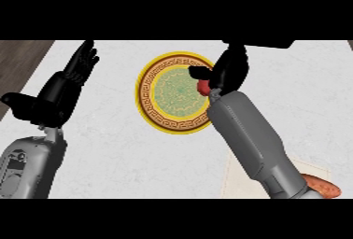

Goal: Pick the bell pepper from the placemat and place it in the plate

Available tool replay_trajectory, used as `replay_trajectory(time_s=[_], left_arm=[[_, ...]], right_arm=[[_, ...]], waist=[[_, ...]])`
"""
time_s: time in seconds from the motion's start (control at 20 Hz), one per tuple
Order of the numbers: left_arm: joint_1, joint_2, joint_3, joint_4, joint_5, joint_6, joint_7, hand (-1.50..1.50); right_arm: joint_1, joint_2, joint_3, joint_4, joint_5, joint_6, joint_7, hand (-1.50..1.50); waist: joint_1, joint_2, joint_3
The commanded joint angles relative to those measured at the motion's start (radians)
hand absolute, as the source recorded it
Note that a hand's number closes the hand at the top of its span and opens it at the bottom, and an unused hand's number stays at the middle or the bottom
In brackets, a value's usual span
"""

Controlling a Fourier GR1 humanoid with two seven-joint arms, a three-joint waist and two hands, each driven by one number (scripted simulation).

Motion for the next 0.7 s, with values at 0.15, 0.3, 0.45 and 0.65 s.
replay_trajectory(time_s=[0.15, 0.3, 0.45, 0.65], left_arm=[[0.040, 0.016, 0.024, -0.011, 0.008, -0.006, -0.002, 0.00], [0.036, 0.023, 0.032, -0.014, 0.002, 0.001, 0.024, 0.00], [0.058, 0.016, 0.039, -0.027, 0.007, 0.005, 0.026, 0.00], [0.073, 0.045, 0.091, 0.000, 0.018, -0.003, -0.008, 0.00]], right_arm=[[-0.048, 0.006, 0.046, 0.050, -0.052, -0.349, 0.095, -1.50], [-0.019, 0.006, 0.087, 0.033, -0.079, -0.418, 0.127, -1.50], [0.009, 0.006, 0.152, 0.032, -0.027, -0.487, 0.188, -1.50], [0.190, 0.006, 0.205, -0.140, 0.029, -0.519, 0.171, -1.50]], waist=[[-0.028, -0.018, -0.001], [-0.059, -0.026, -0.001], [-0.079, -0.032, -0.002], [-0.126, -0.040, -0.002]])
